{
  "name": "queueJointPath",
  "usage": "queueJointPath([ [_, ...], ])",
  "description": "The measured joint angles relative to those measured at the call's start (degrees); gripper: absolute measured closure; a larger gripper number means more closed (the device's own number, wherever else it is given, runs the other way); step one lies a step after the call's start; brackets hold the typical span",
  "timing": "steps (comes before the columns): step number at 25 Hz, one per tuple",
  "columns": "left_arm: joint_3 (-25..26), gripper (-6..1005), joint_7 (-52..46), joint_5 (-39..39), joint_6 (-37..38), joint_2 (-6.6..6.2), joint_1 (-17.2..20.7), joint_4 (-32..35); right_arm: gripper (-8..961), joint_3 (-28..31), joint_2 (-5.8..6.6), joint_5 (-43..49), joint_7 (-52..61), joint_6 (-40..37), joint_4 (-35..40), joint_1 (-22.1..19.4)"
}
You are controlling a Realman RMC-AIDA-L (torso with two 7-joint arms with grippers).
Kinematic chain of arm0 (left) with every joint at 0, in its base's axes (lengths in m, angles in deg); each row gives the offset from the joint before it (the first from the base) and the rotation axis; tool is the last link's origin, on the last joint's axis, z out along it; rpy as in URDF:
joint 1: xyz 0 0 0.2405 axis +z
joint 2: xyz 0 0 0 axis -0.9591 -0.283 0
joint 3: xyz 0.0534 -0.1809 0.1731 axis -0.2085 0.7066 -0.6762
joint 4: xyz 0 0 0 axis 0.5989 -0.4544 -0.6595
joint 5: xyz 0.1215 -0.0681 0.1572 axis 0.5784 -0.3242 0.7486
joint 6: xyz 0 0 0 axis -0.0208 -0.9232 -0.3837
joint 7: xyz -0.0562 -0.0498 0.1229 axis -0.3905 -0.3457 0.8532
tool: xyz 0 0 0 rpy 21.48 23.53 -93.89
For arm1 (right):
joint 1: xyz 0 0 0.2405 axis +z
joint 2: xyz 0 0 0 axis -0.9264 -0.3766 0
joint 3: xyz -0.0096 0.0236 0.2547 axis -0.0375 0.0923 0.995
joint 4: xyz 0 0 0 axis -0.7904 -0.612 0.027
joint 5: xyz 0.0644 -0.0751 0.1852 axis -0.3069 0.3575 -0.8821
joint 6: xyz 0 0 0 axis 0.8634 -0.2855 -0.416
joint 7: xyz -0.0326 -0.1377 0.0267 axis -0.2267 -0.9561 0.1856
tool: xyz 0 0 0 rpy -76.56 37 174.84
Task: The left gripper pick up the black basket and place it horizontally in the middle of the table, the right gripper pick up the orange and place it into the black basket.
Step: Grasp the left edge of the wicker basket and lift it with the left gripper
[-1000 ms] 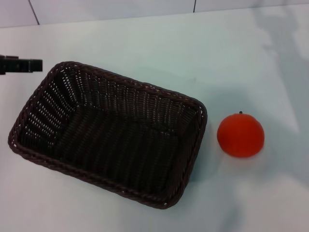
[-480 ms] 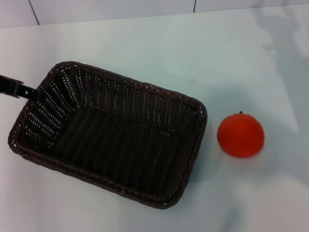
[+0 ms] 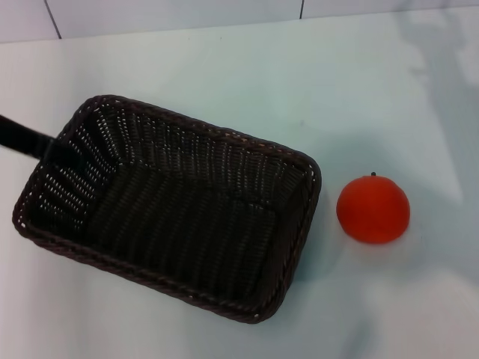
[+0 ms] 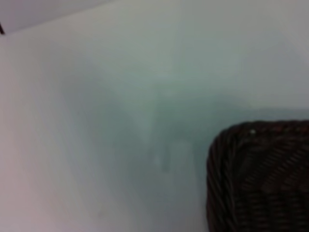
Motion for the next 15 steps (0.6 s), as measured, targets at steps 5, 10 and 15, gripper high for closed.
queueJointPath([
  [5, -0.63, 258, -0.13, 0.07, -0.35, 0.01, -0.12, -2.38, 176, 0.08, 0.13, 0.00, 0.00, 0.96, 0.09, 0.23],
  [10, -0.09, 353, -0.94, 0.03, -0.93, 0.19, -0.10, -2.86, 176, 0.08, 0.15, 0.00, 0.00, 2.28, 0.10, 0.32],
  [15, 3.03, 482, -2.20, -0.69, -0.59, 0.20, 0.08, -1.67, 175, 0.17, 0.16, 0.00, 0.01, 3.38, 0.13, 0.38],
])
